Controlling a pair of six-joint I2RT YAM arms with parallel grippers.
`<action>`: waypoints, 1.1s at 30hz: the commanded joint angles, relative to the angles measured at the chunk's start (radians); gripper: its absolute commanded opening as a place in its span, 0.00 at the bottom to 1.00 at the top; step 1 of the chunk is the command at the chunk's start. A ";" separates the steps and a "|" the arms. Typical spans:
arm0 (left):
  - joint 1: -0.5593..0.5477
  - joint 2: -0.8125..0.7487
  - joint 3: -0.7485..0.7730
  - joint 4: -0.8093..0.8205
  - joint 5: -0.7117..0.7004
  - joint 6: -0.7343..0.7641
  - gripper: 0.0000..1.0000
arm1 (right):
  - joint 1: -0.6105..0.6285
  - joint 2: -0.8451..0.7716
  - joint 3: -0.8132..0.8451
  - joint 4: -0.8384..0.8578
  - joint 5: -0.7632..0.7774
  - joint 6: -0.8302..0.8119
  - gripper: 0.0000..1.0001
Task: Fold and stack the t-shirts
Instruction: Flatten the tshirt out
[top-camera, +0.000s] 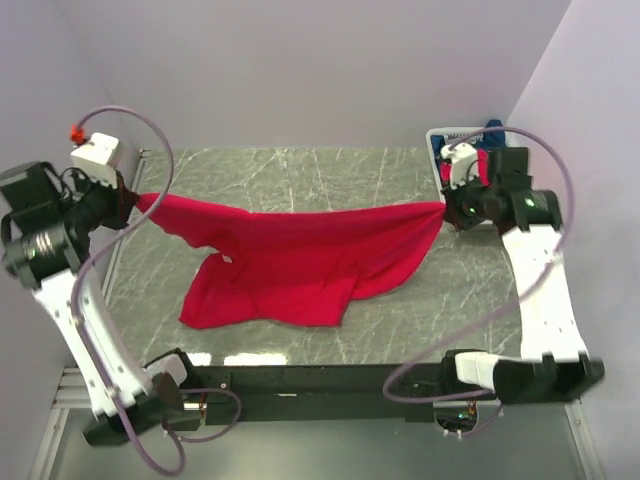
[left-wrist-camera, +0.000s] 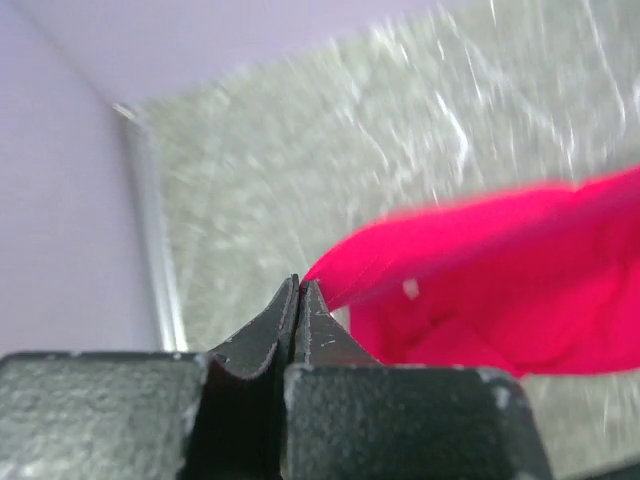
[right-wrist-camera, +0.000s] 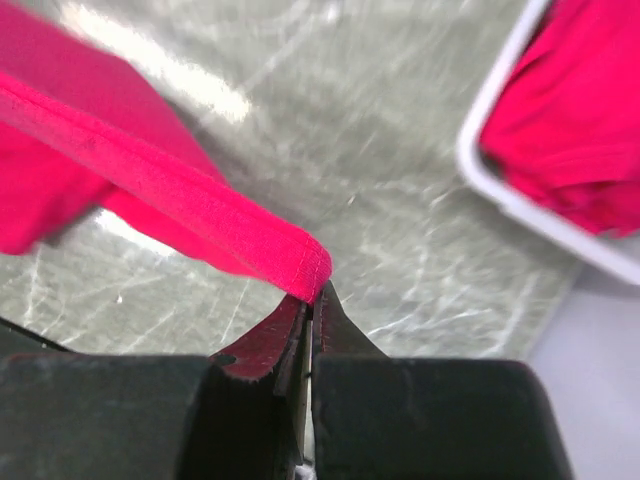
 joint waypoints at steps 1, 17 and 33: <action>0.026 -0.081 0.081 0.084 -0.035 -0.169 0.00 | -0.004 -0.125 0.092 0.020 0.008 -0.016 0.00; -0.170 0.285 0.223 0.464 -0.175 -0.287 0.01 | 0.043 0.394 0.741 0.173 0.118 0.056 0.00; -0.217 0.679 0.685 1.259 -0.382 -0.544 0.01 | 0.078 0.585 0.951 1.023 0.401 0.193 0.00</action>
